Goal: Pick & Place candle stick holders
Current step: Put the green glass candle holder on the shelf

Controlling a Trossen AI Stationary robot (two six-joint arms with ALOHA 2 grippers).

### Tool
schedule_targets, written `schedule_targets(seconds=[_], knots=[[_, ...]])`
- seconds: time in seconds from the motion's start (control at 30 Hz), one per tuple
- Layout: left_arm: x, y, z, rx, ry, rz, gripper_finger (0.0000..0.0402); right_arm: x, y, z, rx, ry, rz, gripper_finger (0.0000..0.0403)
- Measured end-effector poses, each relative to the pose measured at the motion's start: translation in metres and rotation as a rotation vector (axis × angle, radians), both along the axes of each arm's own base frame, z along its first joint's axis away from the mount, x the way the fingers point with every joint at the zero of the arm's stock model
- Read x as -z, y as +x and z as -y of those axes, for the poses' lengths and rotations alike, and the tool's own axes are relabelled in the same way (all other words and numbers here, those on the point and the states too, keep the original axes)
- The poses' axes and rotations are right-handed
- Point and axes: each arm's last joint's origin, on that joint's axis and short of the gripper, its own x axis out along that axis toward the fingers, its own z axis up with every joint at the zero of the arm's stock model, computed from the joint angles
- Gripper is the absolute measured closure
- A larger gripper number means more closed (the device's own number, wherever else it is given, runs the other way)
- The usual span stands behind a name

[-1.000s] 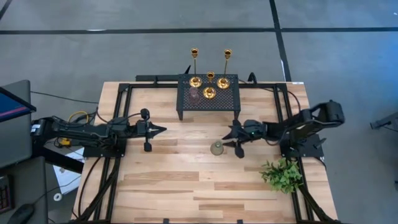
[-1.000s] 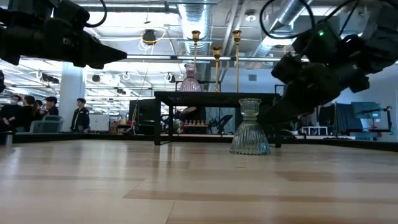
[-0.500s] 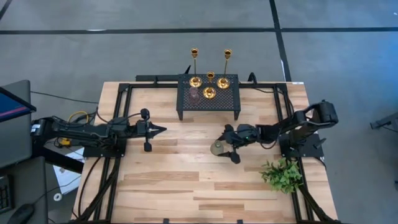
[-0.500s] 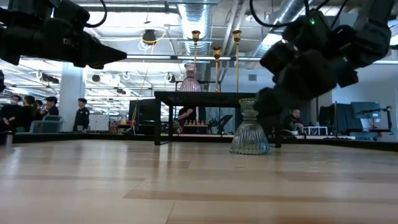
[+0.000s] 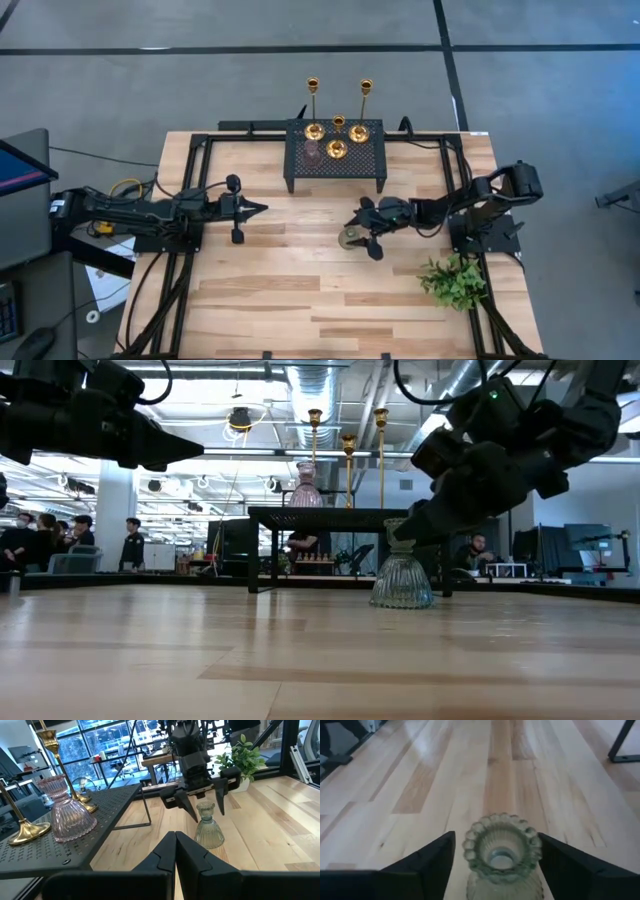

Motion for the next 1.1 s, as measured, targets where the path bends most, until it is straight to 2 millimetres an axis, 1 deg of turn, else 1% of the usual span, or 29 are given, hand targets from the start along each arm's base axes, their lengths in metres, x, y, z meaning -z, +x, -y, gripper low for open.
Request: schedule_targets(seconds=[0.17,0.37,0.43,0.67,0.87,1.1], knots=[[0.0,0.0,0.0,0.0,0.0,0.0,0.0394,0.0,0.0,0.0,-0.001,0.0,-0.001,0.0182],[0.0,0.0,0.0,0.0,0.0,0.0,0.0394,0.0,0.0,0.0,0.003,0.004,0.002,0.0258],[0.0,0.0,0.0,0.0,0.0,0.0,0.0394,-0.001,0.0,0.001,0.007,0.006,0.003,0.0278],[0.0,0.0,0.0,0.0,0.0,0.0,0.0394,-0.005,-0.002,0.009,0.059,0.046,0.006,0.0277],[0.0,0.0,0.0,0.0,0.0,-0.001,0.0394,-0.027,-0.006,0.017,0.09,0.052,0.085,0.0277],[0.0,0.0,0.0,0.0,0.0,0.0,0.0394,-0.063,-0.021,0.032,0.155,0.045,0.17,0.0276]])
